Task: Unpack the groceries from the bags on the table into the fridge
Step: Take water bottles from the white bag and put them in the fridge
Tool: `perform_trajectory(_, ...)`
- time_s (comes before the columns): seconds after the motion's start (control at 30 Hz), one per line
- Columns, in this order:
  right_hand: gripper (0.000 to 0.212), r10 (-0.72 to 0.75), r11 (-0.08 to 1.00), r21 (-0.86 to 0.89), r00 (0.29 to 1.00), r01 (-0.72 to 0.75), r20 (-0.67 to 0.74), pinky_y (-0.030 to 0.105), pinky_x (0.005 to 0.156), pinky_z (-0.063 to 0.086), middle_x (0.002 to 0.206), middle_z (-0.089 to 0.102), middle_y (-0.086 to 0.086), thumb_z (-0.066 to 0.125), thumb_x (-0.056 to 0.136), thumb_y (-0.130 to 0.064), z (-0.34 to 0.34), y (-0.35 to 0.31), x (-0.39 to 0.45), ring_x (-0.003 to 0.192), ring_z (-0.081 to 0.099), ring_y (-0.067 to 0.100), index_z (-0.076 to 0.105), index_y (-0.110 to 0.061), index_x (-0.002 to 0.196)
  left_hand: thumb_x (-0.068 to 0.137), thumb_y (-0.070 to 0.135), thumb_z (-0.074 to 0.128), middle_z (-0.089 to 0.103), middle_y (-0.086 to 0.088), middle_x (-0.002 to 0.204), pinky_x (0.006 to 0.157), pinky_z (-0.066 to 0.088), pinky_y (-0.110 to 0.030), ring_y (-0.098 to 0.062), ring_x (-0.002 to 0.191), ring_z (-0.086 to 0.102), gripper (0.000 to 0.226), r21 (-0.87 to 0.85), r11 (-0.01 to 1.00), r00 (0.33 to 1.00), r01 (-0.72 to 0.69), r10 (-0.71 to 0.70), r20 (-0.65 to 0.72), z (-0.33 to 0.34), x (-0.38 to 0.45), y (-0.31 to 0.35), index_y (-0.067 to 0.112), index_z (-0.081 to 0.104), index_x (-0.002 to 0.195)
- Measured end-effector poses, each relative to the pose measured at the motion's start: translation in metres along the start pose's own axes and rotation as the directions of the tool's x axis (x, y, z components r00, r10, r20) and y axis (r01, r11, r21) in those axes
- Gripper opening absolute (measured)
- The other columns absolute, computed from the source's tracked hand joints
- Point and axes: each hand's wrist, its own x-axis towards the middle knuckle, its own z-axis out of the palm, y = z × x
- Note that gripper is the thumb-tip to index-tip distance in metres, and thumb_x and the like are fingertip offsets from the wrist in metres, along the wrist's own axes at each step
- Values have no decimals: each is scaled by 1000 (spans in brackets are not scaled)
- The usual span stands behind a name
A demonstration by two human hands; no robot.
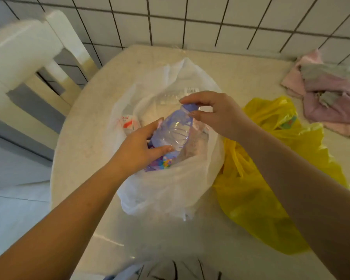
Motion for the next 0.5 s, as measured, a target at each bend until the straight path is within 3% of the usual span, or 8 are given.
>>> perform_trajectory(0.1, 40, -85, 996, 25, 995, 86, -44, 5, 90, 36, 107, 61, -18, 66, 80, -5, 2, -21, 30, 101, 54, -7, 62, -35, 106, 70, 27, 76, 65, 30, 96, 79, 51, -16, 4, 93, 62, 59, -165, 985, 997, -51, 41, -68, -9, 16, 3, 50, 48, 117)
perform_trajectory(0.23, 49, -71, 992, 99, 991, 82, -112, 13, 94, 41, 115, 60, -10, 69, 80, -6, 5, -21, 56, 104, 58, 2, 56, -21, 125, 70, 18, 78, 65, 19, 106, 79, 51, -21, 0, 96, 63, 59, -206, 973, 981, -109, 71, -181, -19, 47, -3, 46, 49, 113)
perform_trajectory(0.3, 52, 47, 992, 118, 993, -34, -106, 17, 93, 43, 119, 60, -3, 70, 82, -13, 11, -6, 59, 105, 58, 6, 51, -18, 130, 73, 10, 78, 61, 19, 108, 80, 48, -19, 2, 98, 61, 62, -192, 973, 971, -130, 85, -225, -20, 59, -11, 46, 47, 112)
perform_trajectory(0.4, 48, 272, 962, 12, 959, -272, -82, 24, 96, 41, 122, 60, 0, 65, 86, -29, 30, 24, 57, 112, 56, 12, 52, -18, 131, 74, 14, 77, 55, 22, 110, 77, 43, -9, 10, 97, 56, 60, -144, 978, 967, -148, 113, -228, -18, 69, -26, 47, 42, 110)
perform_trajectory(0.5, 40, 363, 923, -138, 932, -359, 6, 25, 98, 36, 127, 59, 0, 55, 93, -32, 47, 49, 53, 117, 54, 16, 54, -18, 130, 71, 26, 76, 57, 14, 113, 81, 47, -17, 3, 101, 57, 55, -164, 980, 973, -111, 73, -220, -9, 72, -46, 45, 43, 111)
